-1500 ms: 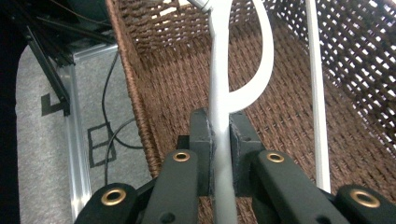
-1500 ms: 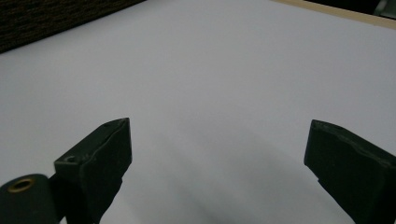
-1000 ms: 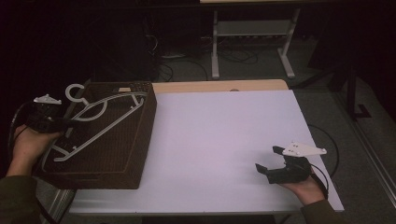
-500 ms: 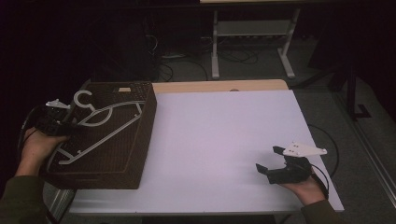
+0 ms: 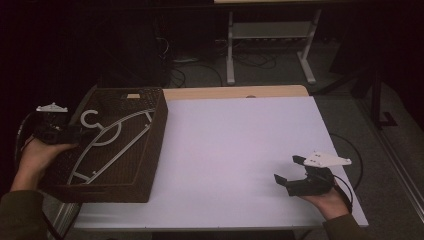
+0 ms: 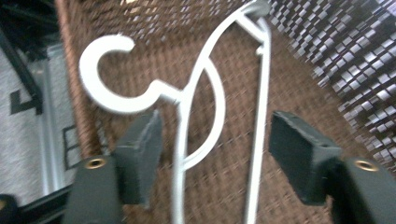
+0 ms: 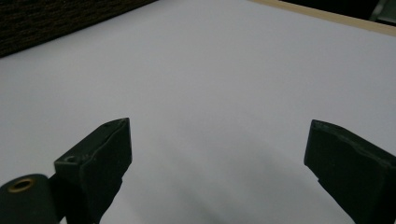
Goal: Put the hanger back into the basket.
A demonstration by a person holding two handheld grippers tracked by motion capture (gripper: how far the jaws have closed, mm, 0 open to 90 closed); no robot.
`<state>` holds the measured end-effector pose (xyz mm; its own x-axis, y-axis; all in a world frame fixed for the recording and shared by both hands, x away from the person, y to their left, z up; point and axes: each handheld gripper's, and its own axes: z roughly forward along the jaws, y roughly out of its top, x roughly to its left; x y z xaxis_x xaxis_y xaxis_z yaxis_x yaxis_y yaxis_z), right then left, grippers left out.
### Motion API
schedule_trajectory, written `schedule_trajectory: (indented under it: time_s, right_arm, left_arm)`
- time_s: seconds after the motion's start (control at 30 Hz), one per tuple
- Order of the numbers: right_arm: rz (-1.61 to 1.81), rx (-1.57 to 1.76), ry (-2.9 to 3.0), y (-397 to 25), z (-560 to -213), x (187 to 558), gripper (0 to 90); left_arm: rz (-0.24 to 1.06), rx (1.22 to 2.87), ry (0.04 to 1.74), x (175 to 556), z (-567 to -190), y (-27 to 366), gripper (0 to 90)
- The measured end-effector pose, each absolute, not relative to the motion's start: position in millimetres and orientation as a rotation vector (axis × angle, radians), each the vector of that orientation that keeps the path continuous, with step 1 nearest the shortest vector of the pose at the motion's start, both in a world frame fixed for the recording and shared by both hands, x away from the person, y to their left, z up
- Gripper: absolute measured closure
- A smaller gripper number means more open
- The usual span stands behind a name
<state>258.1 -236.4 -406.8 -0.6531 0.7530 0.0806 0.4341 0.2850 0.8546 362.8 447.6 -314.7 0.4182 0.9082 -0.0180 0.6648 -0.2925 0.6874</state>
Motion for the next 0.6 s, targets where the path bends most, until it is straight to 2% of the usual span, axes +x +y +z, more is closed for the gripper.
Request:
schedule_trajectory:
  time_s: [0.27,0.6]
  right_arm:
    - [1.353,1.064,2.18,-238.0,-395.4,261.7,7.0]
    - [1.43,1.038,2.117,-240.0,-375.1,268.9,7.0]
  left_arm:
    - [0.491,1.954,1.243,359.6,-298.0,415.7,17.3]
    - [0.458,1.877,1.076,348.7,-287.7,370.1,12.0]
